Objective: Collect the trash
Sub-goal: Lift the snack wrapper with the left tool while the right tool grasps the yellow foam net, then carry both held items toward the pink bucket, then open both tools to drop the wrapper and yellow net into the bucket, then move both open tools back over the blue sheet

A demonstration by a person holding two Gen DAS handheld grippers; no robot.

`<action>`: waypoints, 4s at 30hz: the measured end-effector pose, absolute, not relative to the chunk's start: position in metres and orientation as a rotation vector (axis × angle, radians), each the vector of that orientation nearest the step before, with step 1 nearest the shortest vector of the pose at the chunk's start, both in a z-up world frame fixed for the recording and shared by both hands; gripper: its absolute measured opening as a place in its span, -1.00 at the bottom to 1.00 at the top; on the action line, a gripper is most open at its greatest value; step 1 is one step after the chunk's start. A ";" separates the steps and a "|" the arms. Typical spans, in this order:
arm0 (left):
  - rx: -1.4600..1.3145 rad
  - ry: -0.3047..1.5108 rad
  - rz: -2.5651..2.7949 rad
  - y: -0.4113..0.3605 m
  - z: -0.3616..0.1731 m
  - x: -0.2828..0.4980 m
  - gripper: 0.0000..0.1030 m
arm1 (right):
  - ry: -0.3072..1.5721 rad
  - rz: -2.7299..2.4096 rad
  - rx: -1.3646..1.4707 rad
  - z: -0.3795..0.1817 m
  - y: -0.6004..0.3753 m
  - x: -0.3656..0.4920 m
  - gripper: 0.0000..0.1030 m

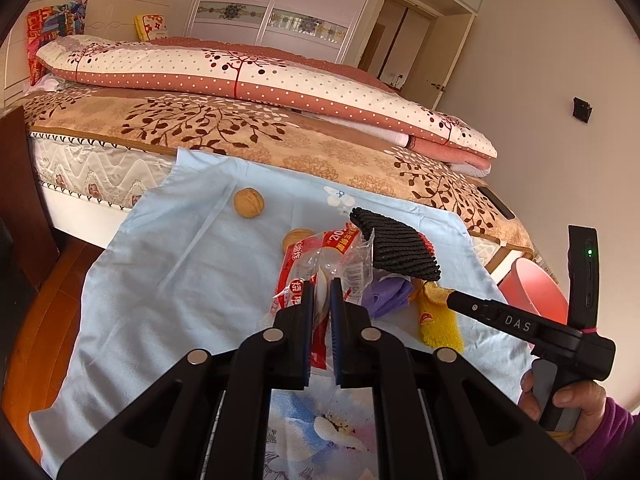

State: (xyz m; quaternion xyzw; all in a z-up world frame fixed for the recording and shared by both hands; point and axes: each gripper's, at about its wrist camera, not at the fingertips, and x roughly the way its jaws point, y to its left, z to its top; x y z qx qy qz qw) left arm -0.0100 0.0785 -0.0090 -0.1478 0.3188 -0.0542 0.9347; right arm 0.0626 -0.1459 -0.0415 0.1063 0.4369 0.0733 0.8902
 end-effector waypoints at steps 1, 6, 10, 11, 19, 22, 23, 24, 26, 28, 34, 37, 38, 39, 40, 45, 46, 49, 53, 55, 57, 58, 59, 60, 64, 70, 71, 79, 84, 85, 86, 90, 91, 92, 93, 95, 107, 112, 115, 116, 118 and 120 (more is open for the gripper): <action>-0.302 0.653 -0.105 0.078 -0.008 -0.011 -0.85 | 0.908 0.156 0.220 -0.042 -0.147 0.066 0.09; -0.278 0.655 -0.086 0.072 -0.004 -0.014 -0.85 | 0.924 0.156 0.182 -0.054 -0.147 0.080 -0.09; -0.246 0.662 -0.083 0.061 -0.003 -0.014 -0.85 | 0.911 0.176 0.196 -0.057 -0.152 0.082 -0.71; -0.239 0.665 -0.084 0.058 -0.003 -0.014 -0.85 | 0.907 0.181 0.197 -0.057 -0.154 0.081 -0.73; -0.211 0.661 -0.098 0.038 0.002 -0.015 -0.85 | 0.838 0.186 0.237 -0.038 -0.183 0.060 -0.91; -0.211 0.648 -0.125 0.027 0.005 -0.014 -0.85 | 0.805 0.172 0.254 -0.027 -0.198 0.051 -0.91; -0.211 0.644 -0.140 0.023 0.007 -0.014 -0.85 | 0.794 0.166 0.259 -0.023 -0.204 0.048 -0.91; -0.210 0.641 -0.155 0.017 0.008 -0.013 -0.85 | 0.785 0.160 0.261 -0.020 -0.209 0.046 -0.91; -0.204 0.634 -0.188 0.006 0.011 -0.012 -0.85 | 0.763 0.143 0.267 -0.012 -0.220 0.040 -0.91; -0.194 0.629 -0.216 -0.005 0.014 -0.009 -0.85 | 0.736 0.126 0.271 -0.005 -0.230 0.034 -0.91; -0.172 0.614 -0.298 -0.039 0.027 0.001 -0.85 | 0.664 0.050 0.259 0.012 -0.260 0.019 -0.91; -0.161 0.611 -0.340 -0.058 0.033 0.008 -0.85 | 0.627 0.014 0.248 0.019 -0.275 0.010 -0.91; -0.161 0.612 -0.357 -0.065 0.034 0.011 -0.85 | 0.615 -0.001 0.241 0.021 -0.279 0.008 -0.91; -0.158 0.612 -0.373 -0.073 0.036 0.013 -0.85 | 0.605 -0.017 0.237 0.023 -0.285 0.005 -0.91; -0.152 0.611 -0.388 -0.081 0.037 0.016 -0.85 | 0.596 -0.032 0.238 0.024 -0.290 0.002 -0.91; -0.118 0.605 -0.465 -0.122 0.040 0.024 -0.85 | 0.560 -0.098 0.236 0.029 -0.320 -0.011 -0.91; -0.113 0.605 -0.482 -0.131 0.041 0.026 -0.85 | 0.554 -0.112 0.234 0.030 -0.325 -0.012 -0.91; -0.100 0.604 -0.532 -0.155 0.042 0.029 -0.85 | 0.536 -0.149 0.236 0.032 -0.340 -0.018 -0.91; -0.081 0.610 -0.596 -0.186 0.043 0.032 -0.85 | 0.526 -0.191 0.234 0.032 -0.358 -0.022 -0.91; -0.069 0.610 -0.627 -0.200 0.042 0.033 -0.85 | 0.528 -0.208 0.238 0.031 -0.366 -0.022 -0.91; -0.053 0.613 -0.654 -0.214 0.040 0.035 -0.85 | 0.534 -0.225 0.244 0.028 -0.373 -0.022 -0.91; -0.045 0.614 -0.664 -0.221 0.039 0.036 -0.85 | 0.538 -0.231 0.244 0.026 -0.376 -0.022 -0.91; -0.038 0.615 -0.673 -0.227 0.038 0.037 -0.85 | 0.541 -0.238 0.244 0.024 -0.378 -0.021 -0.91; -0.034 0.619 -0.681 -0.232 0.036 0.039 -0.85 | 0.546 -0.246 0.244 0.022 -0.381 -0.021 -0.91; -0.016 0.633 -0.703 -0.250 0.028 0.045 -0.85 | 0.576 -0.264 0.257 0.012 -0.391 -0.017 -0.91; 0.006 0.646 -0.722 -0.271 0.018 0.057 -0.85 | 0.608 -0.289 0.269 0.000 -0.404 -0.011 -0.91; 0.007 0.651 -0.723 -0.274 0.016 0.059 -0.85 | 0.613 -0.293 0.270 -0.002 -0.406 -0.011 -0.91; 0.007 0.678 -0.736 -0.283 0.006 0.069 -0.82 | 0.636 -0.316 0.284 -0.010 -0.416 -0.008 -0.91; -0.011 0.707 -0.758 -0.282 0.003 0.069 -0.27 | 0.635 -0.318 0.285 -0.012 -0.416 -0.009 -0.91; -0.012 0.709 -0.754 -0.281 0.004 0.069 -0.27 | 0.634 -0.319 0.284 -0.011 -0.415 -0.008 -0.91; -0.013 0.710 -0.751 -0.281 0.004 0.069 -0.27 | 0.633 -0.319 0.283 -0.011 -0.415 -0.008 -0.91; -0.024 0.713 -0.748 -0.277 0.006 0.068 -0.27 | 0.628 -0.323 0.282 -0.009 -0.413 -0.010 -0.83; -0.026 0.713 -0.748 -0.275 0.007 0.067 -0.27 | 0.625 -0.326 0.282 -0.008 -0.413 -0.010 -0.71; -0.028 0.711 -0.747 -0.274 0.008 0.066 -0.27 | 0.621 -0.329 0.282 -0.007 -0.412 -0.012 -0.62; -0.029 0.710 -0.743 -0.273 0.008 0.065 -0.27 | 0.615 -0.329 0.284 -0.006 -0.412 -0.013 -0.42; -0.033 0.707 -0.739 -0.270 0.011 0.063 -0.27 | 0.600 -0.329 0.286 -0.002 -0.411 -0.016 -0.26; -0.041 0.643 -0.672 -0.233 0.030 0.045 -0.27 | 0.556 -0.277 0.246 0.020 -0.383 -0.028 -0.17; -0.039 0.623 -0.625 -0.209 0.037 0.037 -0.27 | 0.545 -0.234 0.235 0.026 -0.362 -0.031 -0.10; -0.042 0.612 -0.589 -0.193 0.039 0.034 -0.27 | 0.543 -0.197 0.249 0.027 -0.351 -0.032 -0.10; -0.042 0.607 -0.577 -0.188 0.040 0.032 -0.27 | 0.546 -0.182 0.254 0.027 -0.346 -0.032 -0.10; -0.047 0.600 -0.551 -0.176 0.041 0.031 -0.27 | 0.556 -0.154 0.257 0.026 -0.336 -0.031 -0.09; -0.059 0.600 -0.526 -0.163 0.042 0.031 -0.27 | 0.565 -0.130 0.247 0.025 -0.324 -0.030 -0.09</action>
